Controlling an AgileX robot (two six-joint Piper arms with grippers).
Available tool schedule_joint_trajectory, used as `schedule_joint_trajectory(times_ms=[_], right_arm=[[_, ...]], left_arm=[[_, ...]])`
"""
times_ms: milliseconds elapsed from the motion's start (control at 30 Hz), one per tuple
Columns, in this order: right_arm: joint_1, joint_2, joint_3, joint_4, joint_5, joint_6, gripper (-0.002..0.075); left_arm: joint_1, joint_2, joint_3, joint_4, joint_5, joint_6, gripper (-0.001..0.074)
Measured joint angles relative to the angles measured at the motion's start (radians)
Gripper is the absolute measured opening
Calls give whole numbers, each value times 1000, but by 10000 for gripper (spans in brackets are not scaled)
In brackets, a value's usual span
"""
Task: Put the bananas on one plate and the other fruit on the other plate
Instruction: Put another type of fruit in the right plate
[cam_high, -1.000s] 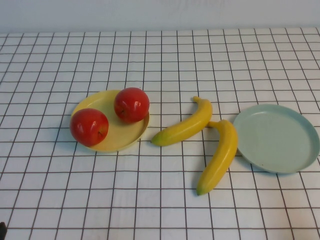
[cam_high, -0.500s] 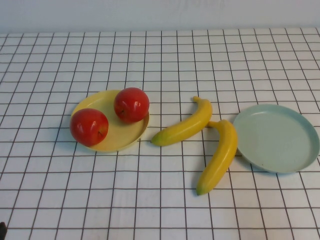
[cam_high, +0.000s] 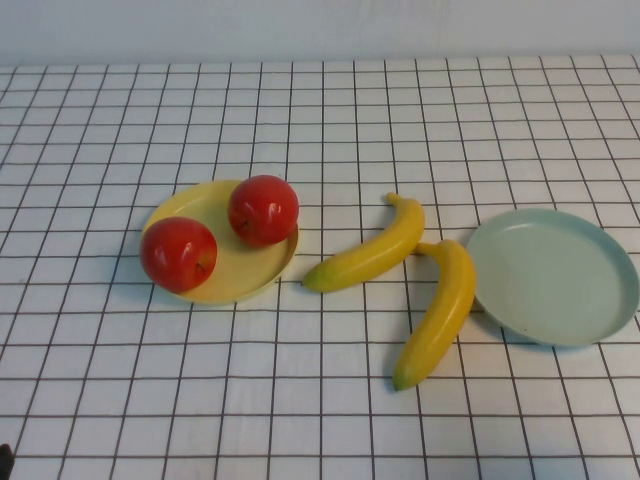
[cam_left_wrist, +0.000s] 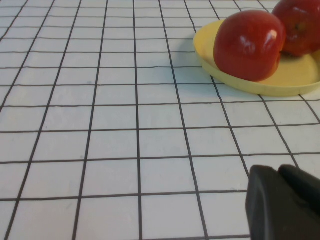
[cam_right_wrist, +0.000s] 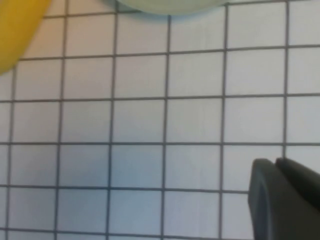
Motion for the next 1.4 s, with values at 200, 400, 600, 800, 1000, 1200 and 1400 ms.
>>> schedule_joint_trajectory(times_ms=[200, 400, 600, 800, 1000, 1200, 1400], right_arm=[[0, 148, -137, -104, 120, 44, -16], [91, 224, -263, -252, 217, 139, -16], [328, 321, -366, -367, 254, 275, -16], [504, 447, -423, -395, 250, 294, -16], [517, 507, -428, -362, 259, 293, -16], [517, 571, -447, -355, 283, 293, -16], [588, 656, -523, -321, 284, 293, -16]], left_arm=[[0, 0, 0, 0, 0, 0, 1], [0, 0, 0, 0, 0, 0, 1], [0, 0, 0, 0, 0, 0, 1], [0, 0, 0, -2, 0, 0, 1], [0, 0, 0, -2, 0, 0, 1], [0, 0, 0, -3, 0, 0, 1], [0, 0, 0, -3, 0, 0, 1]])
